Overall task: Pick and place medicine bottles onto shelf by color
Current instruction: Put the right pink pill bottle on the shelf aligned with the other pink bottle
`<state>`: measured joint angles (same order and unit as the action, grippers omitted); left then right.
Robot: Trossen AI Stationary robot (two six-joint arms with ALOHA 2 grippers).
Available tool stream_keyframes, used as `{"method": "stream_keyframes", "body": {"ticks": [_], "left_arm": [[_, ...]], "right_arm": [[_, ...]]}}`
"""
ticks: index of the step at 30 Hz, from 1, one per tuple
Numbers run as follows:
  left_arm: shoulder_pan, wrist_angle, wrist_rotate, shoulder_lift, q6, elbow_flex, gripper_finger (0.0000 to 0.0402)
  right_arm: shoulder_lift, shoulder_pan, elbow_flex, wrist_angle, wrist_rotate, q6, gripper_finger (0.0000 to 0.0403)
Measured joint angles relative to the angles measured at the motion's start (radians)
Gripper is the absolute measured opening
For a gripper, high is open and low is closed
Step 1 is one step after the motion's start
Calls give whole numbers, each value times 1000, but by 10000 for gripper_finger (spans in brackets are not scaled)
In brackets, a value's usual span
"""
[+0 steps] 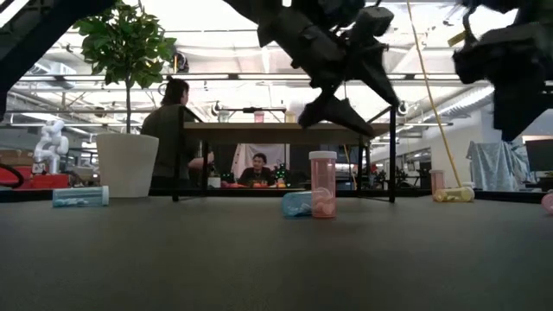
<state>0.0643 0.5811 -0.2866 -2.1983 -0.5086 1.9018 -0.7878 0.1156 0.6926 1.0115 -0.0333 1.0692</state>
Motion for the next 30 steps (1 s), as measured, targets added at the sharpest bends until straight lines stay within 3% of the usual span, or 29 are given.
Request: {"method": "stream_keyframes", "body": {"ticks": [3,7,10,12,15,20,30], "left_arm": [[25,31,29,31,51,0,248],[50,11,38,78,98,0,242],[55,15,36,109,135,0,239],[51,26,35,126,156,0,239],[45,31,34,147,183,0,239],[35,41,34,166,210,0,239],[6,54,34,171,225,0,239]], "right_arm": [[3,-6,0,-25,-17,77,193],[8,-52,0,12,-206,89,192],[18,-123,0,7,-268,98,192],[21,-183,0,11,-225,112,192],[4,-262,0,53,-39,167,192],[-85,-254,0,73,188,219,183],[-277,-164,-1,78,301,367,181]]}}
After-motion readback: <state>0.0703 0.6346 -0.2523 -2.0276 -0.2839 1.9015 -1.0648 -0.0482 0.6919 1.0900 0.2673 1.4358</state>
